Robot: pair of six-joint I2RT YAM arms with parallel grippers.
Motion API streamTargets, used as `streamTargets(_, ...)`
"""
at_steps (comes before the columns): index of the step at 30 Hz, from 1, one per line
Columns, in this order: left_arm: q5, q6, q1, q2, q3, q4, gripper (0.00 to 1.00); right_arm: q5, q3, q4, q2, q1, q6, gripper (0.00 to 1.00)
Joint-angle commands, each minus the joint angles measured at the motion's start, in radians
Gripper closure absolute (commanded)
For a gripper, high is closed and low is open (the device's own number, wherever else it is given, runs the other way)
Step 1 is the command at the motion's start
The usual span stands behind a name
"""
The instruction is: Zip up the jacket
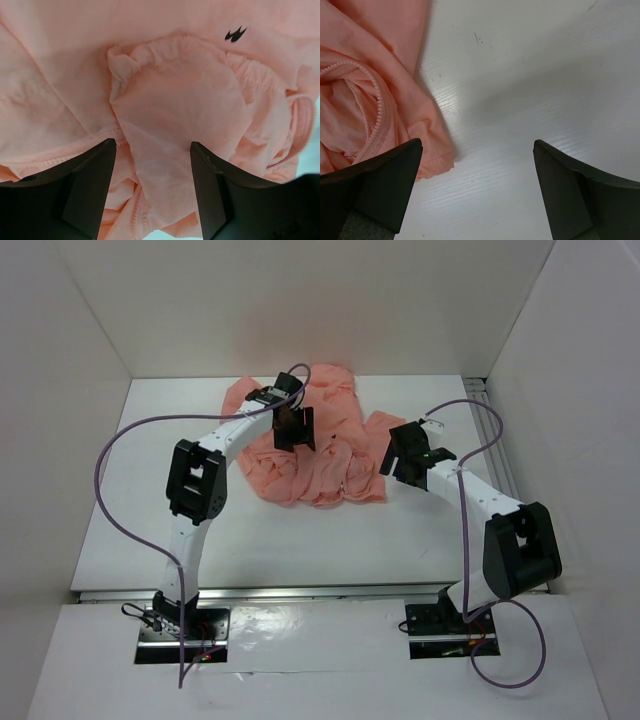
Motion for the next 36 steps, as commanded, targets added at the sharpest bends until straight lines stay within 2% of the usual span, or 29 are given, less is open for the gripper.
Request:
streamTargets(1, -0.012, 0.024, -0.035, 0.027, 0.016, -0.045, 0.26, 0.019, 0.028, 0.012, -0.027, -0.005, -0.001, 0.01)
streamTargets(7, -0.021, 0.024, -0.035, 0.027, -0.004, -0.045, 0.28, 0.030, 0.042, 0.001, -0.016, -0.005, -0.001, 0.01)
streamTargets(8, -0.021, 0.035, -0.035, 0.027, -0.004, -0.045, 0.31, 0.030, 0.053, 0.001, -0.007, -0.005, -0.001, 0.01)
streamTargets(12, -0.021, 0.044, -0.035, 0.008, -0.004, -0.045, 0.67, 0.041, 0.062, -0.008, -0.007, -0.005, -0.010, 0.01)
streamTargets(13, -0.021, 0.044, -0.026, -0.006, -0.004, -0.045, 0.82, 0.051, 0.073, -0.008, -0.016, -0.005, -0.010, 0.01)
streamTargets(15, -0.032, 0.076, -0.011, -0.051, 0.031, -0.058, 0.97, 0.052, 0.082, -0.008, -0.025, -0.005, -0.010, 0.01)
streamTargets(16, -0.050, 0.076, -0.002, -0.069, 0.042, -0.058, 1.00, 0.052, 0.082, -0.008, -0.025, -0.005, -0.010, 0.01)
streamTargets(23, -0.058, 0.182, 0.115, -0.279, 0.102, -0.068, 1.00, 0.012, 0.122, -0.017, -0.053, -0.005, -0.056, 0.01)
streamTargets(28, -0.122, 0.246, 0.115, -0.393, 0.079, -0.058, 1.00, -0.207, 0.122, 0.067, -0.062, 0.025, -0.145, 0.01)
streamTargets(33, -0.181, 0.247, 0.115, -0.440, 0.022, -0.058, 1.00, -0.399, 0.151, 0.070, 0.066, 0.101, -0.204, 0.04)
streamTargets(36, -0.191, 0.237, 0.115, -0.451, -0.001, -0.058, 1.00, -0.433, 0.203, 0.038, 0.177, 0.112, -0.129, 0.13)
